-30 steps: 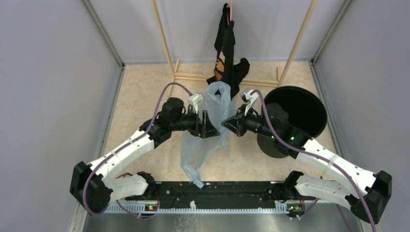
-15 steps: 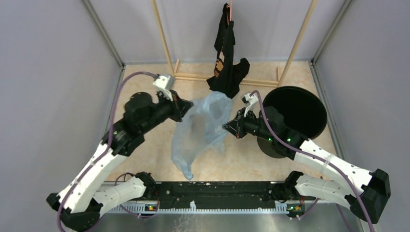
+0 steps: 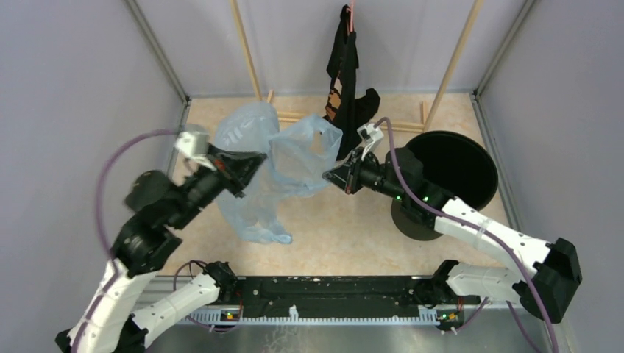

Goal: Put the trash bags into the trash bin

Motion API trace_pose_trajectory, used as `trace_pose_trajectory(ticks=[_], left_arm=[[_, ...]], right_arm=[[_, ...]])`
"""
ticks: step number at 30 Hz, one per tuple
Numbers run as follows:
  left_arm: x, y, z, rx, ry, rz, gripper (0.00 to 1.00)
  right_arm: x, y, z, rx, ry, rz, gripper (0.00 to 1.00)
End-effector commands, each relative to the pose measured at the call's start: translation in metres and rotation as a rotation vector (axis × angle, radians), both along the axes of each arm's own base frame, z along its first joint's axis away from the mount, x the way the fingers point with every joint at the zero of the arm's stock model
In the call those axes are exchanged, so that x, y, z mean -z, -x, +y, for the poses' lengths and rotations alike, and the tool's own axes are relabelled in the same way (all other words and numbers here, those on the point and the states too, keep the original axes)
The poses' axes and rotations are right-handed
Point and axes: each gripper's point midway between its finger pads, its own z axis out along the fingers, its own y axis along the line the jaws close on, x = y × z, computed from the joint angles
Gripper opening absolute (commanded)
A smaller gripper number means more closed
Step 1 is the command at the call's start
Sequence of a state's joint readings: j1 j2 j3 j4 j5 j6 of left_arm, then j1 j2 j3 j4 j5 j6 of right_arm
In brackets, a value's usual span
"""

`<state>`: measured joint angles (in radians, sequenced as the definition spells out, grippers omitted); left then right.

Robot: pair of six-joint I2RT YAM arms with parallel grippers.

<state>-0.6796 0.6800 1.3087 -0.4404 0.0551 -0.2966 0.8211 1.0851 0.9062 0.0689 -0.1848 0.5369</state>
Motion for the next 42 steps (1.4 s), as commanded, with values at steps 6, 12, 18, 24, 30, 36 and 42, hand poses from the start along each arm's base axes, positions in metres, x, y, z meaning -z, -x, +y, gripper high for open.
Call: trace_pose_trajectory(ticks=[6,12,18,24,30,36,42], left_arm=[[0.144,-0.030,-0.036,0.054,-0.246,0.305,0.00],[0.110,-0.035,-0.058,0.151,-0.266,0.222,0.00],[0.116,-0.018,-0.060,0.224,-0.265,0.230,0.00],[0.099,-0.002,-0.055,0.259,-0.230,0.157,0.00],[0.093,0.004,-0.062,0.310,-0.198,0.135,0.00],[0.097,-0.006,-0.061,0.257,-0.152,0.174,0.00],[0.134,-0.021,-0.045,0.122,-0.205,0.306,0.00]], right_arm=[[0.103,0.011,-0.008,0.002,0.080,0.168,0.07],[0.081,0.008,-0.016,0.015,0.149,0.075,0.17],[0.086,-0.001,-0.034,0.090,0.230,0.037,0.73],[0.074,-0.005,-0.036,0.090,0.278,-0.001,0.84],[0.063,-0.018,-0.027,0.109,0.276,-0.010,0.90],[0.046,-0.010,0.005,-0.005,0.160,0.039,0.52],[0.009,0.002,0.004,-0.022,0.016,0.014,0.00]])
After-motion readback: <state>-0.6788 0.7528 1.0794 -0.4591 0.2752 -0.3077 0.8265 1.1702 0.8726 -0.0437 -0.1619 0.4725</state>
